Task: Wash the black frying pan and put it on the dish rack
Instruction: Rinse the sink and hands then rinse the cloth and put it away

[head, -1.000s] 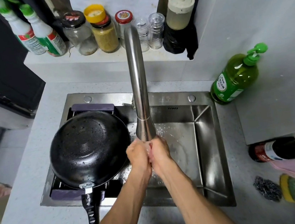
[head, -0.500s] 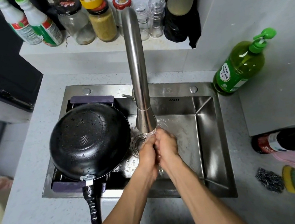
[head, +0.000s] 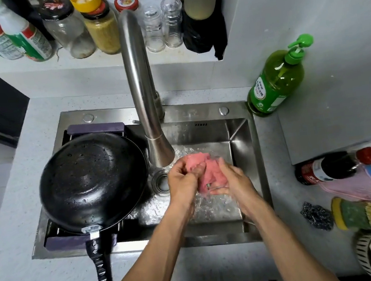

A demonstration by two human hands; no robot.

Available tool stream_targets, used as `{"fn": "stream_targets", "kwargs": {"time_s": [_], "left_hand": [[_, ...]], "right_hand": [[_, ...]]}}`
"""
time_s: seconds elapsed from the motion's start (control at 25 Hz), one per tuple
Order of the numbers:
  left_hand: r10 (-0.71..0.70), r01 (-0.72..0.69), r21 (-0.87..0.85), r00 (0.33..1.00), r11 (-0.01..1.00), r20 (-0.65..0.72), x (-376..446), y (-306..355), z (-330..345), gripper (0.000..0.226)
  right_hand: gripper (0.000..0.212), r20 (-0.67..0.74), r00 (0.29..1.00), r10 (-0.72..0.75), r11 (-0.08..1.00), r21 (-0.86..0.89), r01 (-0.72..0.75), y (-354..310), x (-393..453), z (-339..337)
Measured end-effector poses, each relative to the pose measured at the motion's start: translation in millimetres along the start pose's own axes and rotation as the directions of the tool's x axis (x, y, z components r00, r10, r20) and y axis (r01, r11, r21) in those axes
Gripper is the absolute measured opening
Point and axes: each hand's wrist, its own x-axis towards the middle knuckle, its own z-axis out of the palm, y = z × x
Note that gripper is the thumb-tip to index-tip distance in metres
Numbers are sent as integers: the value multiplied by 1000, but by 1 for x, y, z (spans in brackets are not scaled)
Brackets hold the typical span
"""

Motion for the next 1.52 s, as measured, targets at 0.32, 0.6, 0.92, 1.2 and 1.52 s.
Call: {"fn": "stream_targets", "kwargs": {"time_s": [0.32, 0.6, 0.92, 1.2, 1.52], "left_hand": [[-106, 117, -51, 978, 992, 181, 0, -6, 20, 26], [-122, 53, 253, 956, 966, 266, -10, -27, 51, 18], [-160, 59, 422, 965, 904, 207, 1, -60, 107, 23], [-99, -32, 657, 982, 753, 161, 15, -105, 83, 24], [-68, 0, 608, 994, 794, 89, 48, -73, 39, 27]], "right_hand": [[37, -83, 995, -61, 978, 195, 76, 4, -17, -47], [26, -115, 991, 72, 897, 443, -13, 14, -33, -101], [42, -567, 739, -364, 749, -650, -130, 24, -18, -146], [64, -35, 968, -250, 205, -979, 17, 113, 39, -141], [60, -260, 871, -416, 308, -942, -135, 34, 103, -142]]}}
